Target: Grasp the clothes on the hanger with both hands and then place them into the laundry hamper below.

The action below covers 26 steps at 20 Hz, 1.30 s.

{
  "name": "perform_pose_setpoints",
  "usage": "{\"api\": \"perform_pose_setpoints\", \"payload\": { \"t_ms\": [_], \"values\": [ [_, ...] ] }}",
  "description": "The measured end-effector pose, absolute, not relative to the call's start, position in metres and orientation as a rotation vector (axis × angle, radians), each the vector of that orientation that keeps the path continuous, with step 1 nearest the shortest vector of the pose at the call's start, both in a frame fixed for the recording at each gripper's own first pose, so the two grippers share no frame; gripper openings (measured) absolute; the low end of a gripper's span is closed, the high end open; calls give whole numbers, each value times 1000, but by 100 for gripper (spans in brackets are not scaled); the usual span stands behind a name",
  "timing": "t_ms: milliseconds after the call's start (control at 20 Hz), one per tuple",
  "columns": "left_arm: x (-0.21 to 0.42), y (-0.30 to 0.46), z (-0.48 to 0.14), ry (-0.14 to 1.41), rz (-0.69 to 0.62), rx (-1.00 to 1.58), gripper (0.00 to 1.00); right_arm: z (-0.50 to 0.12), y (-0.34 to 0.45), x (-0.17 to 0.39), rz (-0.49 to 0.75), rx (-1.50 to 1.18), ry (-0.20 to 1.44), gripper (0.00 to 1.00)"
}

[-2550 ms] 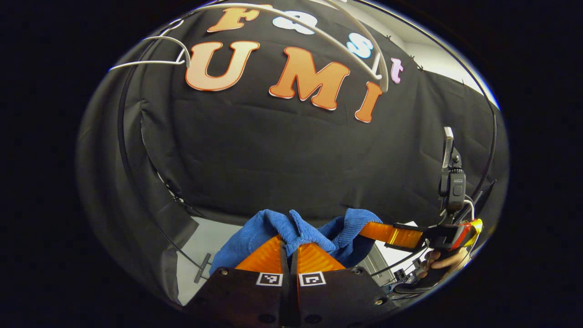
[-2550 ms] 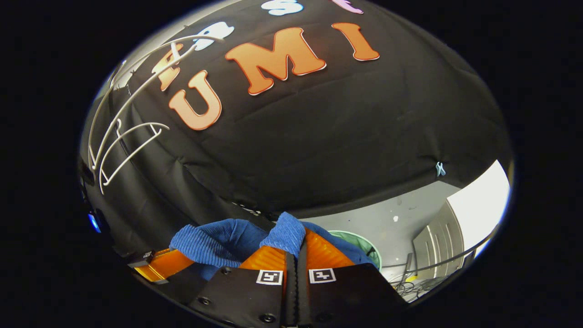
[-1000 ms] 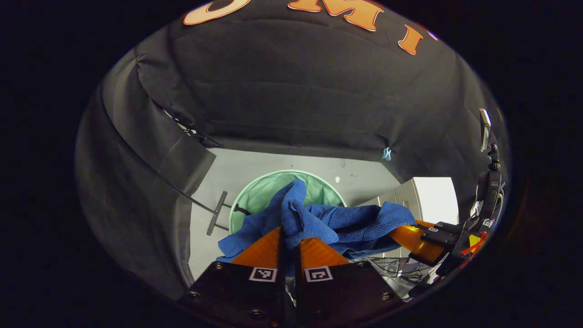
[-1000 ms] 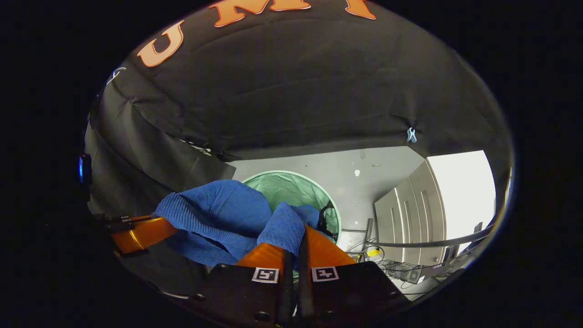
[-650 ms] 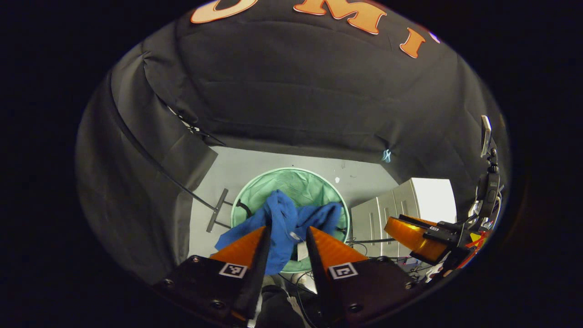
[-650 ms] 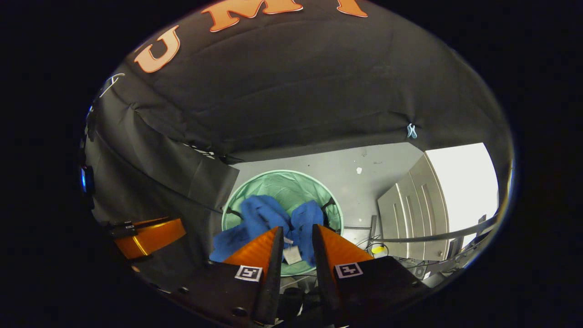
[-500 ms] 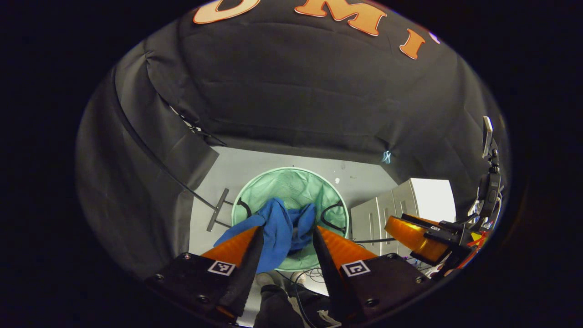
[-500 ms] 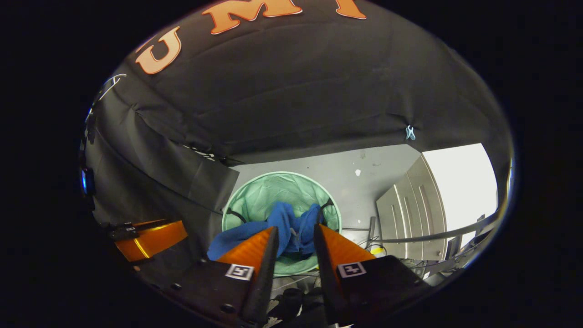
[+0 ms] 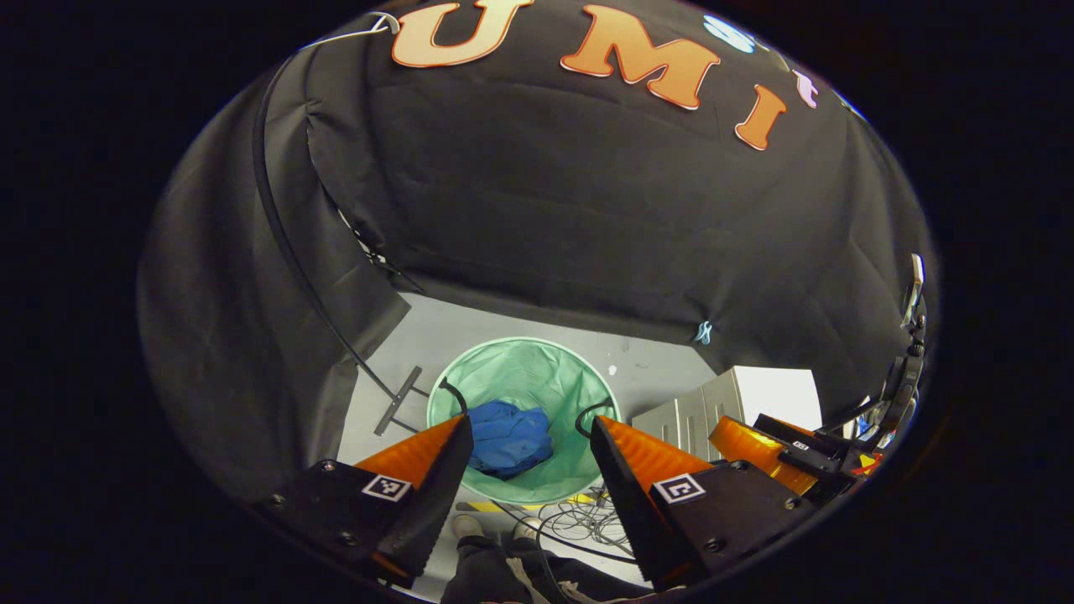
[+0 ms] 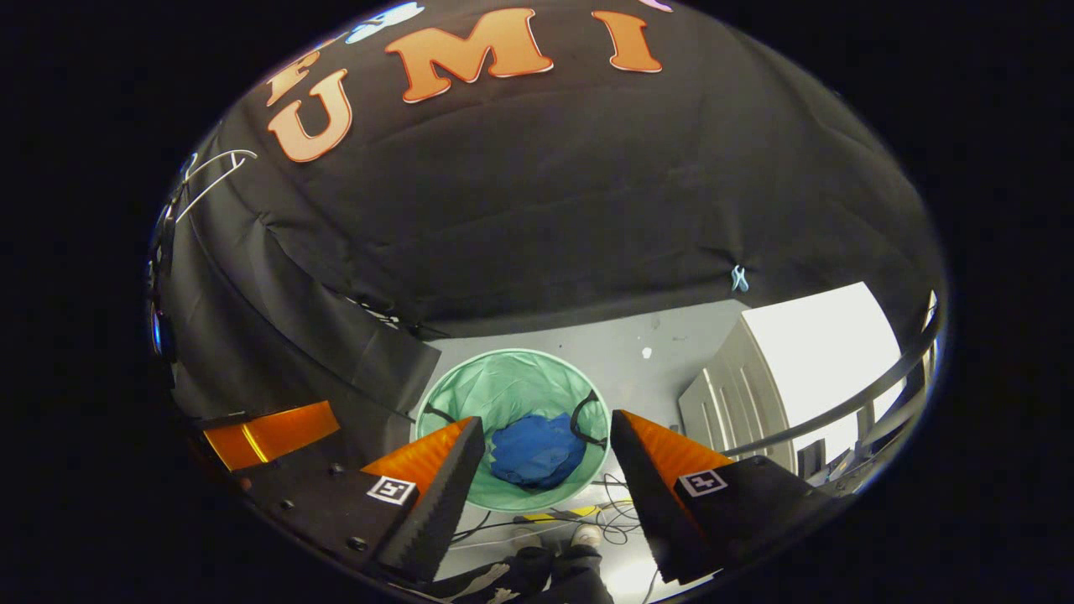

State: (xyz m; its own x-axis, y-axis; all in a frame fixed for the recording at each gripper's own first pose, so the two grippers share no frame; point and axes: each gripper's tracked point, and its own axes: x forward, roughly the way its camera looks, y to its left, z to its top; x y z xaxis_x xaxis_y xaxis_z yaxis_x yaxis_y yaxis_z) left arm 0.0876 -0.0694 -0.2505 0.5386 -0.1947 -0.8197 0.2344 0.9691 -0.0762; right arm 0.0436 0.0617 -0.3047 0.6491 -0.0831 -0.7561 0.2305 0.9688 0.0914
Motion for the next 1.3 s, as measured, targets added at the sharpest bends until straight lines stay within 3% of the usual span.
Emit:
{"api": "perform_pose_setpoints", "payload": {
  "t_ms": [50, 100, 150, 1100, 1150, 1200, 1300],
  "values": [
    [87, -70, -240, 953, -254, 41, 89, -295, 59, 41, -179, 172, 831, 99],
    [84, -72, -232, 935, -259, 40, 97, -285, 59, 39, -176, 160, 814, 91],
    [84, -73, -221, 914, -261, 43, 97, -274, 58, 37, -170, 153, 797, 99],
    [83, -94, 23, 394, -269, -1, 96, -7, 61, 16, -85, -19, 256, 100],
    [82, -92, 35, 371, -266, -13, 96, 9, 60, 16, -87, -38, 224, 98],
    [83, -91, 49, 345, -265, -25, 96, 25, 60, 17, -82, -64, 189, 89],
    [83, -90, 76, 291, -261, -46, 96, 53, 63, 10, -69, -100, 121, 89]
  ]
}}
